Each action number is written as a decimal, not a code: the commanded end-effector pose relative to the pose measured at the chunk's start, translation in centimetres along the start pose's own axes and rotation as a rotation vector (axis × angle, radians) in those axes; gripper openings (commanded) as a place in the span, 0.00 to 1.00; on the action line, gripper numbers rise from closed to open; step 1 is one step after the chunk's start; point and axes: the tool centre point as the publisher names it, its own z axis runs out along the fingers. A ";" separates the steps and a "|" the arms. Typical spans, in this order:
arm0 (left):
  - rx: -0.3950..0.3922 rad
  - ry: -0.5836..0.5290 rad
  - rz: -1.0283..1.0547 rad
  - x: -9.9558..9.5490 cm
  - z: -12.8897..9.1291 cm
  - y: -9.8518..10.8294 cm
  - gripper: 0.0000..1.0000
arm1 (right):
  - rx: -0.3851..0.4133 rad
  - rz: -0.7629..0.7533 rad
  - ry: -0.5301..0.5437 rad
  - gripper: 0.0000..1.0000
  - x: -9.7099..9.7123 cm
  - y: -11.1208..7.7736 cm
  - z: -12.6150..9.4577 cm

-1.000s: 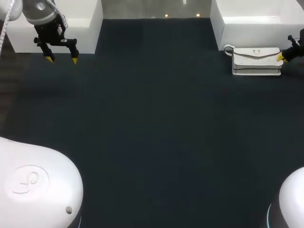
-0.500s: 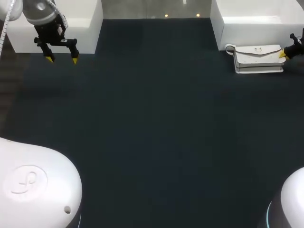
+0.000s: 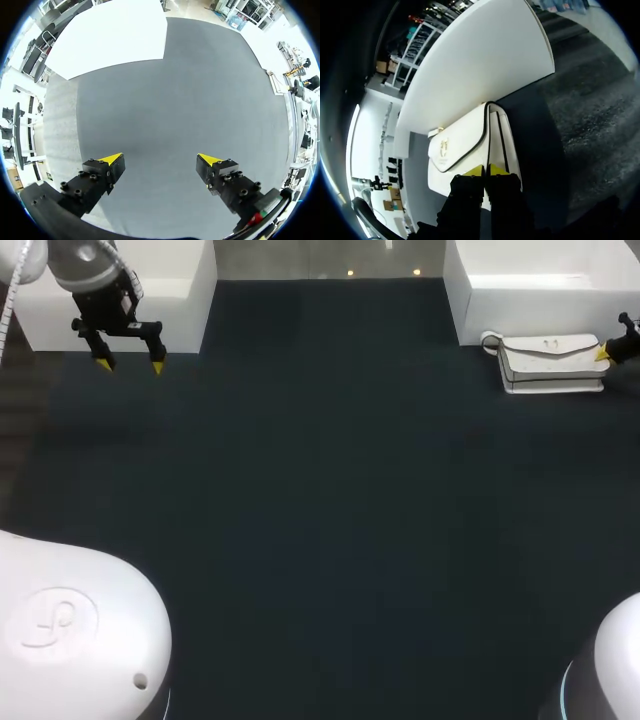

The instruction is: Pick up the bag, open it, inspect its contents, close it, and place it on the opposite side

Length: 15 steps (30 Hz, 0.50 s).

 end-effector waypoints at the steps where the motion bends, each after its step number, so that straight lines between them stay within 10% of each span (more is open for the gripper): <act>1: 0.002 -0.001 -0.001 0.0 0.0 0.1 1.00 | 0.448 0.004 0.014 0.00 -0.9 1.1 0.0; 10: 0.002 -0.001 -0.001 0.0 0.0 0.1 1.00 | 0.457 0.012 0.005 0.03 -1.3 1.5 0.0; 12: 0.002 -0.001 -0.001 0.0 0.0 0.1 1.00 | 0.454 0.022 -0.002 0.50 -1.3 1.5 -0.2; 13: 0.002 -0.001 -0.001 0.0 0.0 0.1 1.00 | 0.447 0.024 -0.008 1.00 -1.3 1.5 -0.4; 15: 0.002 -0.001 -0.001 0.0 0.0 0.1 1.00 | 0.432 0.028 -0.018 1.00 -1.3 1.3 -0.8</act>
